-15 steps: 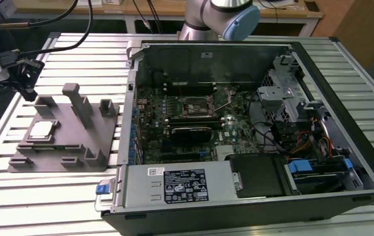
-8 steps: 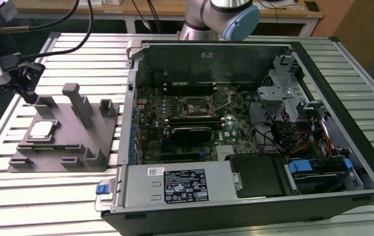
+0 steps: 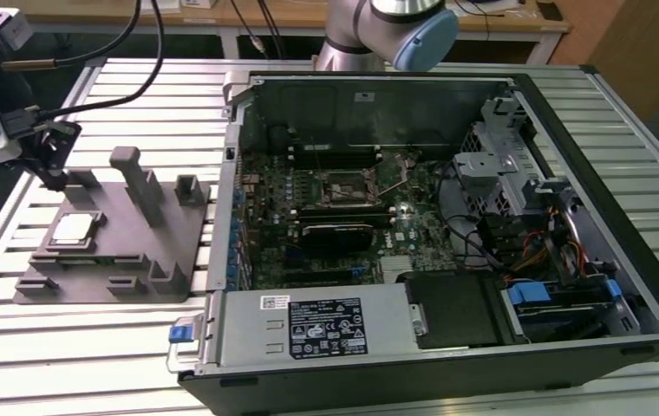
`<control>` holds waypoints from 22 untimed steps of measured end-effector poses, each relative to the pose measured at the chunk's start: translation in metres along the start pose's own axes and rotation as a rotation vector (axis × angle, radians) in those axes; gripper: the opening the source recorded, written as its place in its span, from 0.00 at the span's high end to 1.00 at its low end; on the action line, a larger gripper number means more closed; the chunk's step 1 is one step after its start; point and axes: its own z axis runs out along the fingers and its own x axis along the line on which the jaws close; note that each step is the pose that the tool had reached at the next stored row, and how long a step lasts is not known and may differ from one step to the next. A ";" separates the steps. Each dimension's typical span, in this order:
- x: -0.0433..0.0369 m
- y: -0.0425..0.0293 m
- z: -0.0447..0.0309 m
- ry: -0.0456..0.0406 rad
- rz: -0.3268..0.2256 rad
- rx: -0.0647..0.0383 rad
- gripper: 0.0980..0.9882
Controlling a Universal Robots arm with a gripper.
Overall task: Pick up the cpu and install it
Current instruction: 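Pick up the cpu and move it towards the insertion slot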
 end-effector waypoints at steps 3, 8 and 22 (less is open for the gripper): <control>0.0005 -0.0005 0.0047 0.0000 0.000 0.000 0.99; 0.0024 -0.0009 0.0123 0.0000 0.000 0.000 0.99; 0.0063 -0.0018 0.0262 0.0000 0.000 0.000 0.99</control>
